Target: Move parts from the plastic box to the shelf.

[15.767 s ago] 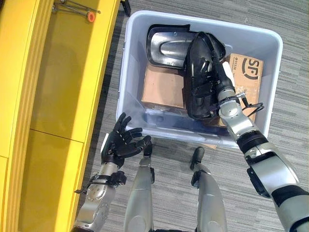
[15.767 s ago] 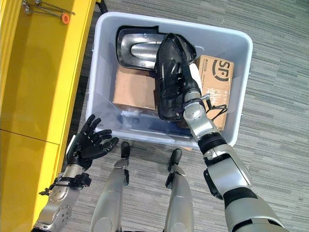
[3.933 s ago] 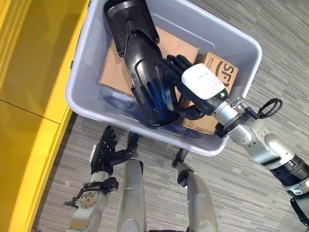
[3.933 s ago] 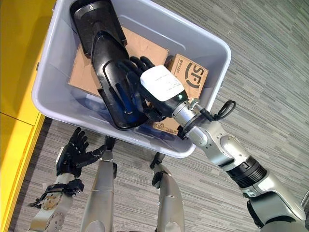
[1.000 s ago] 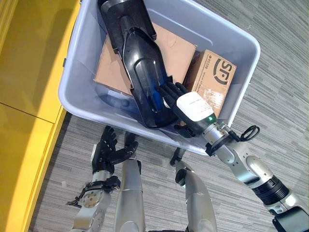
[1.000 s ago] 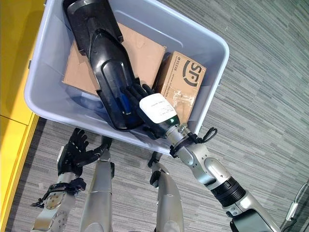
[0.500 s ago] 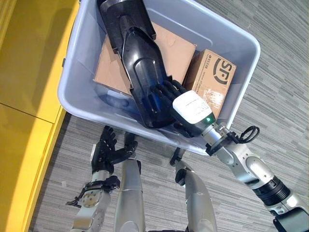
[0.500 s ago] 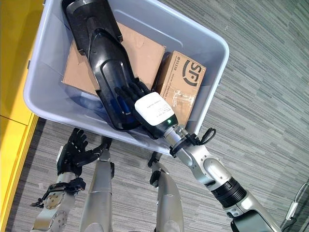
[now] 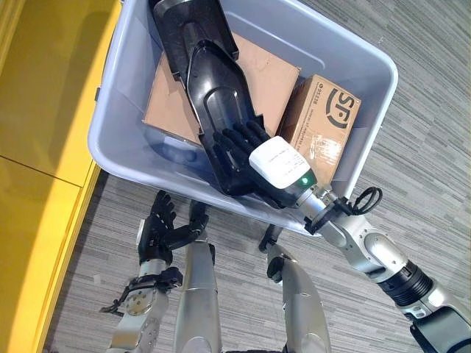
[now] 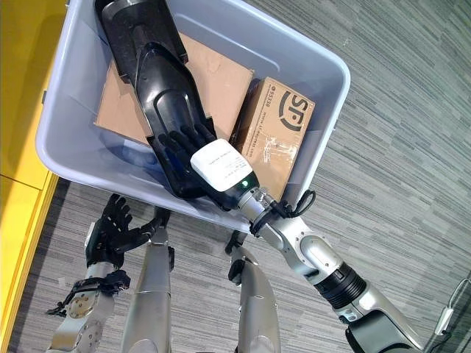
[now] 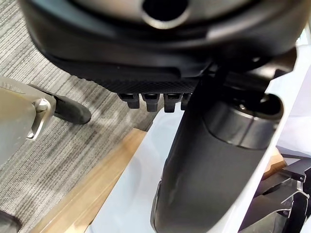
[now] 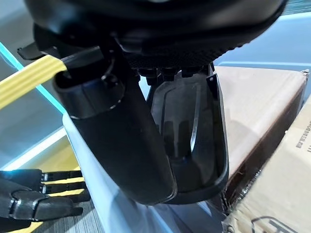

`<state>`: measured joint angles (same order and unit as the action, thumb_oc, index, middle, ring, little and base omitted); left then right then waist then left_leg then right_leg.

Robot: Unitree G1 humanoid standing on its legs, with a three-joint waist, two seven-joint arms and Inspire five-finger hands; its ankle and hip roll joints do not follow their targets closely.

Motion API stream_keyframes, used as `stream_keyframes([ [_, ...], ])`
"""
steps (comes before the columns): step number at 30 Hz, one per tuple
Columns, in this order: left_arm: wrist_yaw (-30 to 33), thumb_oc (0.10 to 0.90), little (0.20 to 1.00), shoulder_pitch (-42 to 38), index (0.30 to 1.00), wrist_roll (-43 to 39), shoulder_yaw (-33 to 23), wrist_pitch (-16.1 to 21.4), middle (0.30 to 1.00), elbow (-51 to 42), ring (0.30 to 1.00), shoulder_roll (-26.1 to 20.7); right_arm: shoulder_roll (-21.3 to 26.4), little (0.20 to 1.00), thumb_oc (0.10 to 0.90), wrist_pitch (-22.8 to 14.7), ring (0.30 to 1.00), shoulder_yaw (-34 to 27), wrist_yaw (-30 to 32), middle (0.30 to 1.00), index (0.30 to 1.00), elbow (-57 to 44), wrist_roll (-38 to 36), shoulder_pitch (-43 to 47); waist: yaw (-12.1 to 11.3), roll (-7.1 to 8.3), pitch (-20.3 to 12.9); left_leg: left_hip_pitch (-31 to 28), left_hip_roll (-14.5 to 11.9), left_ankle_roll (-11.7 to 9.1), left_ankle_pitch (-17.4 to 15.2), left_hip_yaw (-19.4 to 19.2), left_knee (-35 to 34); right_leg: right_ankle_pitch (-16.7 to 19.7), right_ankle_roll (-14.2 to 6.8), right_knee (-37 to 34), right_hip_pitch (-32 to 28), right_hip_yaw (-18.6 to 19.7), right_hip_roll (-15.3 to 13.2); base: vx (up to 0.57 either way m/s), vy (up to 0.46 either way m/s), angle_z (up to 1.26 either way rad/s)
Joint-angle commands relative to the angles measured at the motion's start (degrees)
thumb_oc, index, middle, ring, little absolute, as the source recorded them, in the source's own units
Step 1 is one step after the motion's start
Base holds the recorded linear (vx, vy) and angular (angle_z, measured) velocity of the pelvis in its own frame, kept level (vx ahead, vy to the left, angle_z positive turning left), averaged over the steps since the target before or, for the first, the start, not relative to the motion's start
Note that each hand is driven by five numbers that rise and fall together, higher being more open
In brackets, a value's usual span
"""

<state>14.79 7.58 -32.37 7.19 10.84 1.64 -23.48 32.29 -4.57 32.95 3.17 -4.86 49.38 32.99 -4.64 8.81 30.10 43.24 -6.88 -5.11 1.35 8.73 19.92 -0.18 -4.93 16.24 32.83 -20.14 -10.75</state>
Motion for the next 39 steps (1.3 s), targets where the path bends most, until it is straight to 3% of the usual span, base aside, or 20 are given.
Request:
stream_keyframes([
  [1,0.7,0.9,1.0,2.6,1.0,2.7,-2.4,2.9,1.0,-7.1,1.0,-2.0,-0.7,1.0,0.9,-1.7,1.0,-0.1,3.4,1.0,1.0,-4.6,0.5,4.5,-1.8,3.12,-0.3,0.5,0.2,1.4,-4.7,-2.4,4.0,-0.3,-5.0,-1.6,-5.8,4.8,-1.8,0.0,0.0,0.0],
  [26,1.6,0.9,1.0,2.0,1.0,2.6,-1.5,3.5,1.0,-6.2,1.0,-1.2,-6.9,1.0,0.9,1.3,1.0,3.0,4.9,1.0,1.0,8.2,0.2,5.1,-2.4,2.71,-0.3,0.8,0.4,1.4,-4.6,-2.2,3.9,-0.4,-5.0,-1.7,-5.9,4.5,-1.8,0.0,0.0,0.0],
  [39,2.9,0.9,1.0,1.2,1.0,2.5,0.6,4.6,1.0,-6.0,1.0,-1.6,-12.6,1.0,0.9,6.5,1.0,2.5,12.2,1.0,1.0,22.4,1.1,5.3,-2.6,0.37,-0.3,3.5,1.0,1.8,-5.4,-2.1,6.1,-1.1,-4.9,0.5,-2.9,5.0,-2.3,0.0,0.011,-0.01],
])
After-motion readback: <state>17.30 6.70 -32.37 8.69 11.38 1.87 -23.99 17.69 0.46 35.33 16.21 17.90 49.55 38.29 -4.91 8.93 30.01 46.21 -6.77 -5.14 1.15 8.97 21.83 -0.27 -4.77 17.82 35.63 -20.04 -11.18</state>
